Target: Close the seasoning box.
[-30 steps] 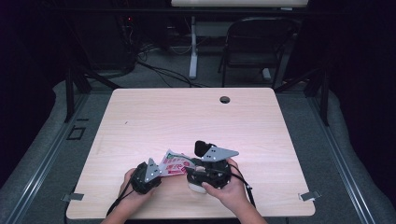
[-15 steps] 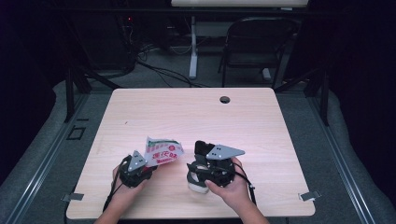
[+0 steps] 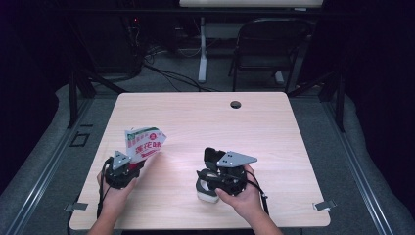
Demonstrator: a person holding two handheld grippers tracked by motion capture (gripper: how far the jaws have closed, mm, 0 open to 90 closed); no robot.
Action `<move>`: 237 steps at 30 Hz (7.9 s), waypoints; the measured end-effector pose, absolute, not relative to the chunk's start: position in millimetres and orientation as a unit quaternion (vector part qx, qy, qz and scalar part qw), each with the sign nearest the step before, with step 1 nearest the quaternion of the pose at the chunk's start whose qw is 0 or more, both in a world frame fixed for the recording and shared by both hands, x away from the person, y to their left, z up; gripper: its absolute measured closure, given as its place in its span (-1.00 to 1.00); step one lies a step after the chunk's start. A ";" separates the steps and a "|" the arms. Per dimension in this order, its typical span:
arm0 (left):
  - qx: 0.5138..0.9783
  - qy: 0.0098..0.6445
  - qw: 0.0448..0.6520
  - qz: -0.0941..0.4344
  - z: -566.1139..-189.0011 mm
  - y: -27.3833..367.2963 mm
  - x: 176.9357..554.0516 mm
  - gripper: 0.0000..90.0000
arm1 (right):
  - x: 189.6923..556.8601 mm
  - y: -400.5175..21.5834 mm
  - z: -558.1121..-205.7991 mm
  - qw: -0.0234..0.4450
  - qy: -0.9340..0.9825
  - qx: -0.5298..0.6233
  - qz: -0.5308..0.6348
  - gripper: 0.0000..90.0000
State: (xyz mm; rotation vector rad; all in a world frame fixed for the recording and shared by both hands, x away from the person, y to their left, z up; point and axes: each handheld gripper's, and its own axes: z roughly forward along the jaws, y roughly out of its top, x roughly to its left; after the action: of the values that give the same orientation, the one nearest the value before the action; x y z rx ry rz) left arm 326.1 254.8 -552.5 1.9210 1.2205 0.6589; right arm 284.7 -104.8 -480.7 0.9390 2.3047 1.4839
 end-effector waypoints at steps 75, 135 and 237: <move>0.813 0.384 0.369 0.234 -543.6 201.6 315.4 -0.23 | 284.8 -112.9 -476.6 0.134 0.784 0.329 0.510 0.22; 0.836 0.305 0.413 0.196 -524.8 150.1 306.4 -0.18 | 278.5 -154.3 -471.0 0.173 0.754 0.378 0.508 0.17; 0.876 0.212 0.418 0.113 -533.5 109.2 270.2 0.21 | 290.4 -141.7 -480.3 0.140 0.811 0.340 0.454 0.51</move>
State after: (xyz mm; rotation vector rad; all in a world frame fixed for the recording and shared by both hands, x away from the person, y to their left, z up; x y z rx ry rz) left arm 270.2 109.2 -533.5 2.1981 0.5314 0.2847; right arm 290.4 -141.7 -480.3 0.9824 2.3438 1.3119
